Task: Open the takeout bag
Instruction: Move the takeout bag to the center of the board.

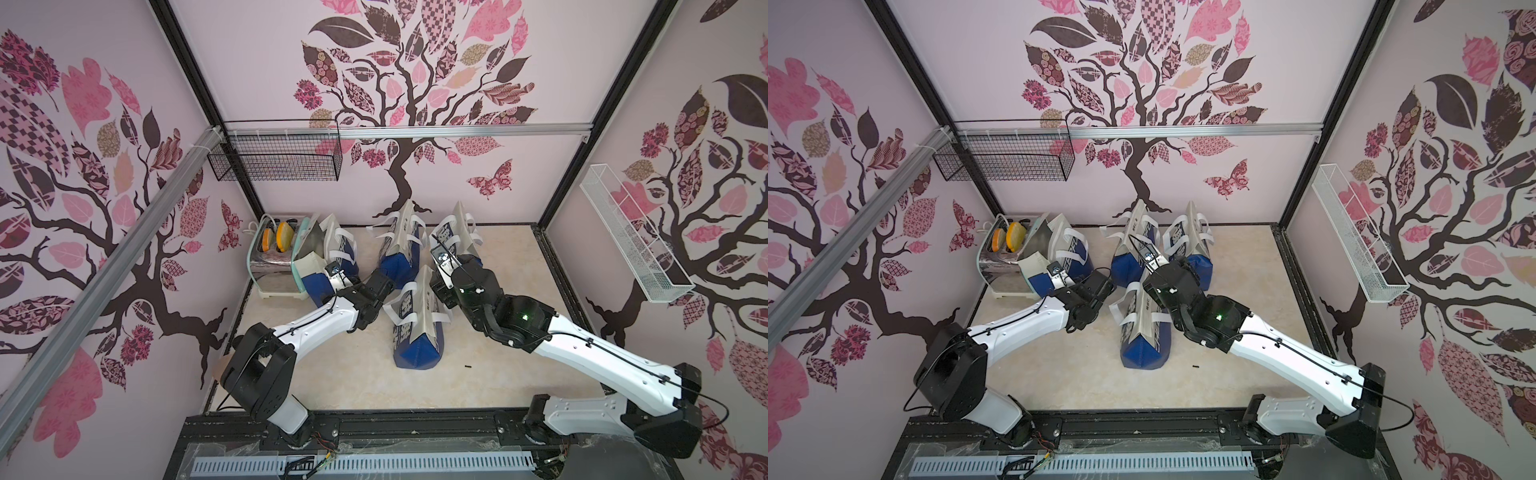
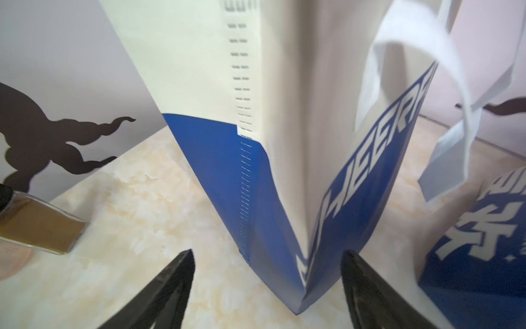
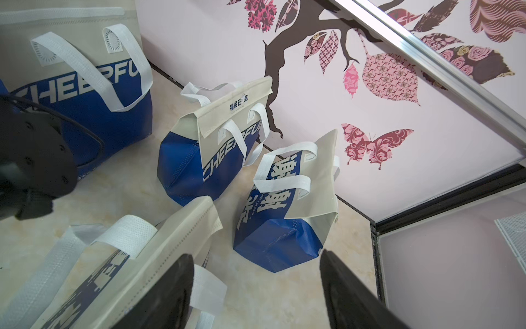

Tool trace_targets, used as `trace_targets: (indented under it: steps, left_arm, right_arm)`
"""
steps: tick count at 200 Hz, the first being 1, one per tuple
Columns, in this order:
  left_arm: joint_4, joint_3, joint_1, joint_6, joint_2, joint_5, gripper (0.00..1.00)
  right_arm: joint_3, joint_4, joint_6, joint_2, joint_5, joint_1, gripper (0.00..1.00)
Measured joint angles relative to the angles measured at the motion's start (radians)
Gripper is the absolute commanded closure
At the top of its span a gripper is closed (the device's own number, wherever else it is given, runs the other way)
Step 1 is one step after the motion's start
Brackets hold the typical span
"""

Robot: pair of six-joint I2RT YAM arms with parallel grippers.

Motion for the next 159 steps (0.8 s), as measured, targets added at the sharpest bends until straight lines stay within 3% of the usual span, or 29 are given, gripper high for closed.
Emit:
trace_targets:
  steps: [60,89,130,159]
  left_arm:
    - [-0.066,-0.090,-0.035,0.030,-0.242,0.192,0.13]
    - [-0.013,-0.229,-0.053,0.166,-0.440,0.329,0.14]
    - [0.132,-0.494,-0.099,0.508,-0.880,0.708,0.19]
    - [0.141,-0.533,-0.158,0.607,-1.133,0.970,0.26]
  right_arm:
    - [0.021,-0.044,0.055,0.011,-0.024,0.000,0.26]
    - [0.084,-0.078,0.116,0.012,-0.058,0.000,0.27]
    - [0.131,-0.107,0.197,-0.009,-0.092,-0.003,0.27]
    - [0.199,-0.169,0.236,0.002,-0.088,-0.011,0.27]
